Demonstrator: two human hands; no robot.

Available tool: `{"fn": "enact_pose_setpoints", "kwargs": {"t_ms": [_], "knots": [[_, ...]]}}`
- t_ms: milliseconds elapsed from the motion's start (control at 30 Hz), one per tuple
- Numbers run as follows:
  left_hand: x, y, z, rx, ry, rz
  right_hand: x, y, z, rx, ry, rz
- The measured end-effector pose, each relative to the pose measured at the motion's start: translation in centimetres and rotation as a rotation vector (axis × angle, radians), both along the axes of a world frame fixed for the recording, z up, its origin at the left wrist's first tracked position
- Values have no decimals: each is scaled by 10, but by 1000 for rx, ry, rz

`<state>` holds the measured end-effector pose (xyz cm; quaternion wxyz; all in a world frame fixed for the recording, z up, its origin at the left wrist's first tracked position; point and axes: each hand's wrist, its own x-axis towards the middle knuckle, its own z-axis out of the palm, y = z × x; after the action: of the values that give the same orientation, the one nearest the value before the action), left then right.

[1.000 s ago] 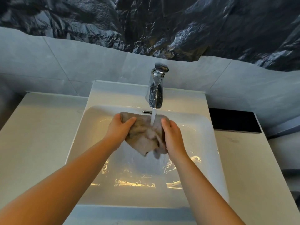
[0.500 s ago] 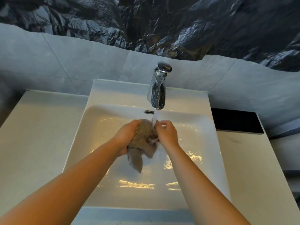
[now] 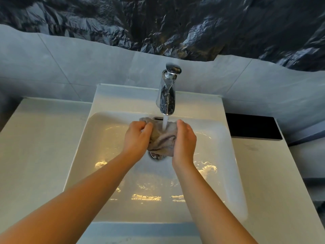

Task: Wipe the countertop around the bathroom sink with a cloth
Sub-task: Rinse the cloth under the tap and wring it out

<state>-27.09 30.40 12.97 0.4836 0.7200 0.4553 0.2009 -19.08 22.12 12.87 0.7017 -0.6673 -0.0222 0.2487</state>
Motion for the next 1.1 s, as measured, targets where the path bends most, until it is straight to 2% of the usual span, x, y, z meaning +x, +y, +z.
{"fn": "enact_pose_setpoints", "kwargs": {"t_ms": [133,233,300,333,400,433,467,533,600,667,733,800,833,900,1033,1100], "knots": [[8,-24,-2,-169,-85,31,-6,18,5,-132,-350,82],[4,-25,-3,-330,-135,89,6,24,-7,-323,-432,182],[0,-19,-4,-450,-156,107,14,27,-17,-502,-339,284],[-1,-14,-6,-524,-172,143,16,26,-20,-525,-229,330],[0,-2,-11,-609,-192,241,11,20,-22,-358,116,414],[1,3,-13,-610,-193,279,4,15,-22,-242,220,431],[2,9,-16,-599,-187,304,-3,9,-22,-173,240,447],[4,16,-17,-524,-101,284,-15,3,-25,-219,77,439],[4,16,-15,-375,88,112,-17,2,-26,-280,-78,293],[3,14,-12,-292,260,-107,-14,4,-19,-249,-50,194],[1,10,-16,-407,341,-215,-7,6,-7,-131,120,141],[-3,5,-20,-699,218,-178,-2,6,5,5,227,126],[-4,3,-22,-834,90,-123,-1,6,8,23,195,134],[-4,-1,-22,-958,-126,-30,1,6,9,-8,68,129],[2,-6,-18,-829,-268,41,-4,2,-1,-207,-268,156],[7,-7,-14,-765,-250,95,-15,2,-6,-242,-335,195]]}}
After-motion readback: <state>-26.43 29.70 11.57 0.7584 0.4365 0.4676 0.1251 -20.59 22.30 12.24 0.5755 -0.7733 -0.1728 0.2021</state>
